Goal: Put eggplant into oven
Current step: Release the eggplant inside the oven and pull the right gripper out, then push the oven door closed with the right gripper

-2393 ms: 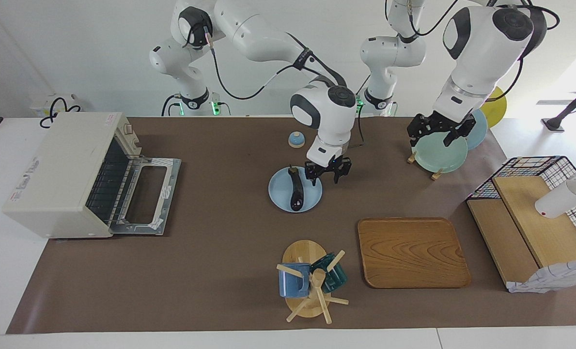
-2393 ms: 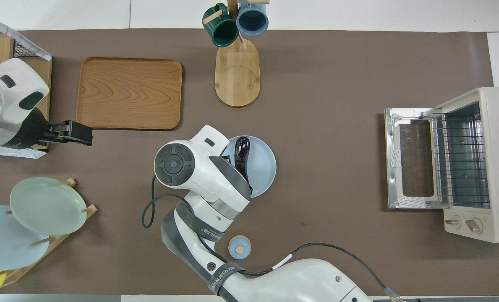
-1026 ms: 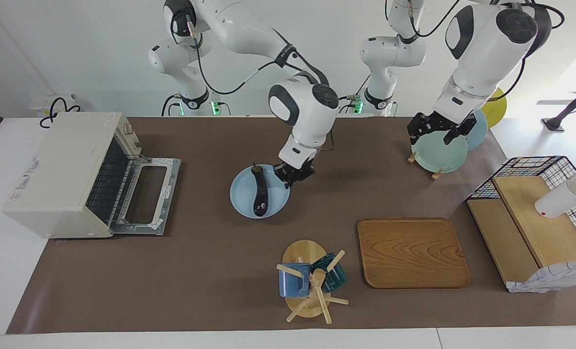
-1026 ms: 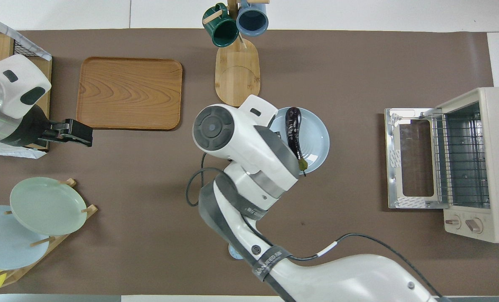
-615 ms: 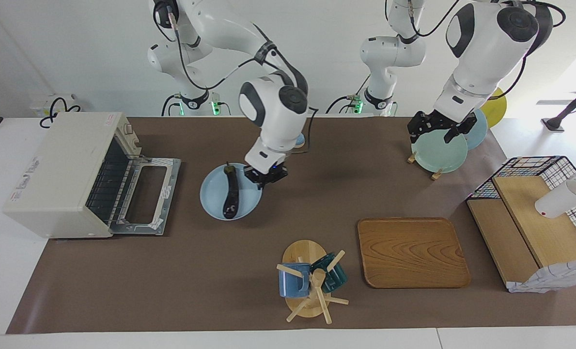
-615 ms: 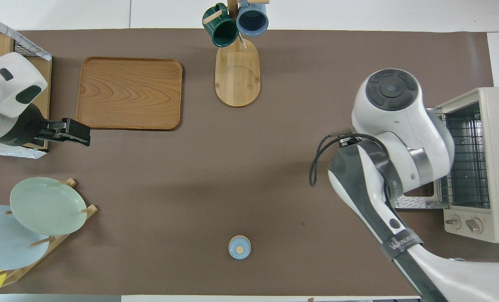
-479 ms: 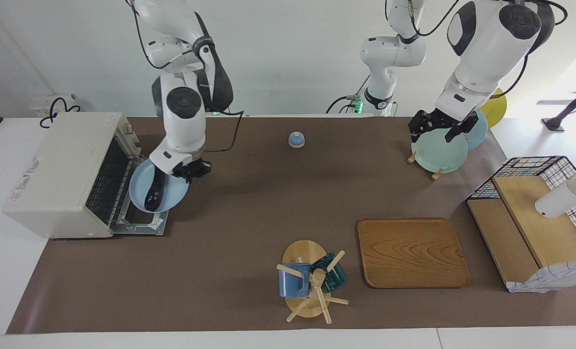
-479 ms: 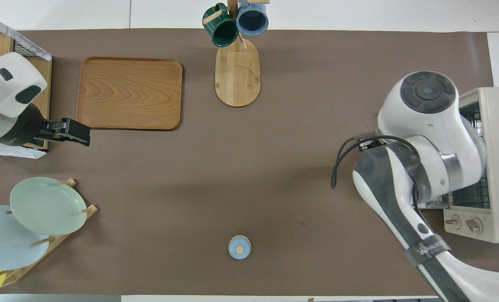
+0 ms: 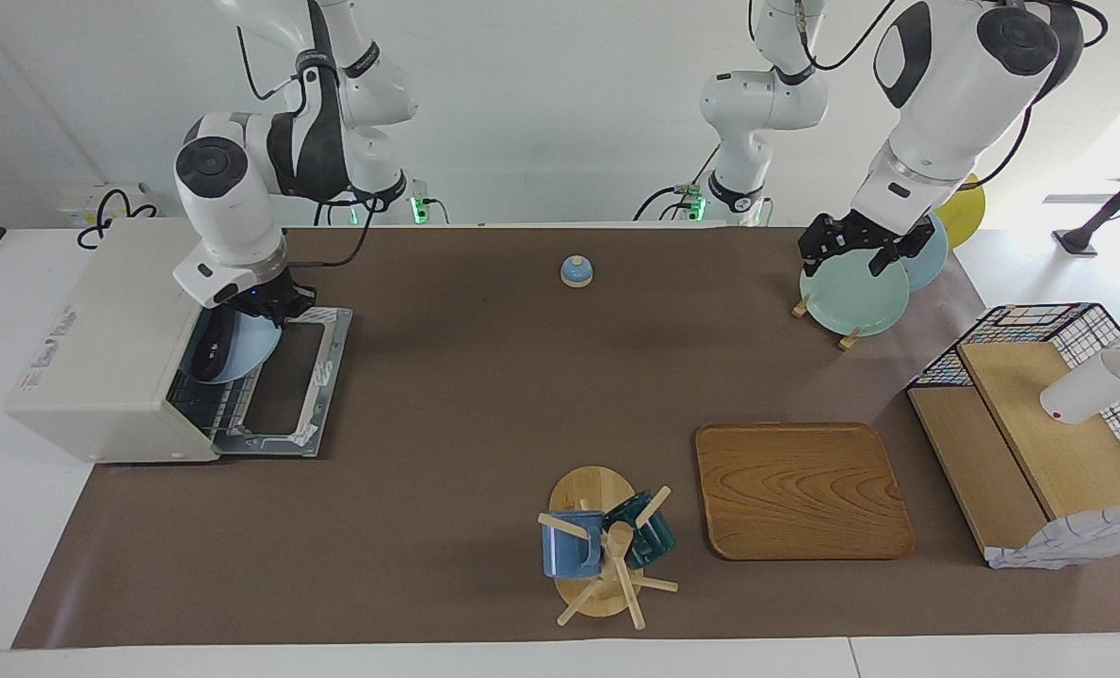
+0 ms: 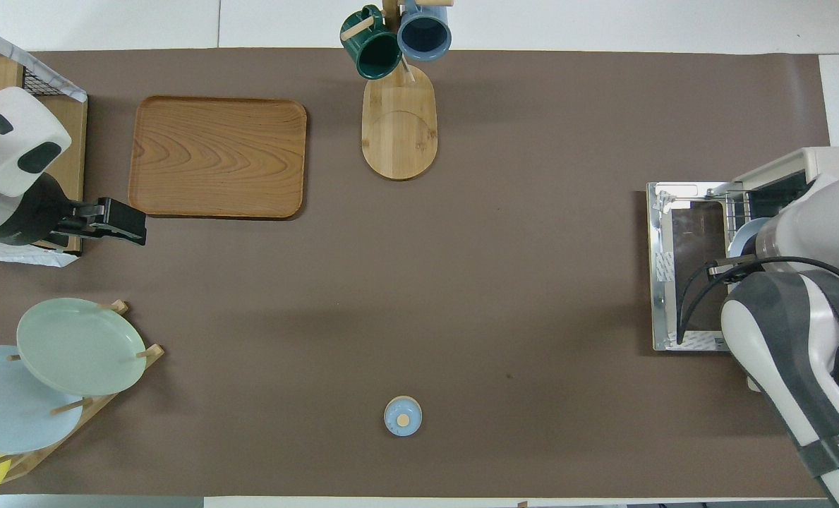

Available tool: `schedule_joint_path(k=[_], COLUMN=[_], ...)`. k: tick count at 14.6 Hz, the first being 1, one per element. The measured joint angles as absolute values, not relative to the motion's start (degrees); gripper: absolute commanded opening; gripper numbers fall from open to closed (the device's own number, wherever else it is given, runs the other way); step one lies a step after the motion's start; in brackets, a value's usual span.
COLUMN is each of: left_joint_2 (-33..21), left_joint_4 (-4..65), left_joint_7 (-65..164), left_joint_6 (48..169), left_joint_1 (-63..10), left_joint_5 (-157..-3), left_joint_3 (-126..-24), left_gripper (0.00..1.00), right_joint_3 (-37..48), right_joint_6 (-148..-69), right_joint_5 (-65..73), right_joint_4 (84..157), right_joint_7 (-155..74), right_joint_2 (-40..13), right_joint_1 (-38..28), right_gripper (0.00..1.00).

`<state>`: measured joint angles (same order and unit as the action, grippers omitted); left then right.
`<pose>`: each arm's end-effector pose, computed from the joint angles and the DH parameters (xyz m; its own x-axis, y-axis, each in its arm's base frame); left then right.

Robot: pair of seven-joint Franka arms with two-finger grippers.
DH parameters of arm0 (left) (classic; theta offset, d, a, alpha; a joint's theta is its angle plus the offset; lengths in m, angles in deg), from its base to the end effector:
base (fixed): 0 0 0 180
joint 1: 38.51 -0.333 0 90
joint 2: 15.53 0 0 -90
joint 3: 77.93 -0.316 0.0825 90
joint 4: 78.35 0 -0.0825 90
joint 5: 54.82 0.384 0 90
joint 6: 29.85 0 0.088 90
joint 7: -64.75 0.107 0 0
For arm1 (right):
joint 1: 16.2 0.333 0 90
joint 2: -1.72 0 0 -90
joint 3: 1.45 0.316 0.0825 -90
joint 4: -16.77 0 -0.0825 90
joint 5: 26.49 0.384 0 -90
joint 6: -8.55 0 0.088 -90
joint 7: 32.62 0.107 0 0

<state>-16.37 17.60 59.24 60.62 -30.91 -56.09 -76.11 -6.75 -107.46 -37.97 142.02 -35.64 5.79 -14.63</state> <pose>0.5390 -0.0919 0.5844 0.9943 -0.0674 -0.0826 -0.0665 -0.9977 0.0137 0.5079 -0.0450 0.4121 0.9915 0.0754 -0.1058 0.0916 -0.9831 0.1585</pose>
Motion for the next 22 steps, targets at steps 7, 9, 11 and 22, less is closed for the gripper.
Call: schedule_joint_path(k=[7,9,11,22], left_joint_2=[-16.37,-16.37,-16.37,-16.37], left_joint_4=[17.6,17.6,17.6,17.6], left_joint_7=[59.24,59.24,59.24,59.24], left_joint_6=[60.62,60.62,60.62,60.62], left_joint_1=[-31.34,-31.35,-31.35,-31.39], left_joint_5=[-56.14,-56.14,-56.14,-56.14], left_joint_3=[-75.9,-75.89,-75.84,-75.73], left_gripper=[1.0,1.0,1.0,1.0], right_joint_3=[-6.65,-6.6,-6.61,-5.5], right_joint_6=[-115.77,-116.04,-116.08,-121.03], right_joint_5=[-37.92,-37.92,-37.92,-33.27], right_joint_4=[148.01,148.18,148.38,146.14], right_joint_7=[-38.12,-38.12,-38.12,-31.53], right_joint_2=[6.66,6.66,6.66,4.4], right_joint_1=[-17.19,-17.19,-17.27,-8.98], right_gripper=[0.1,0.23,0.27,0.0])
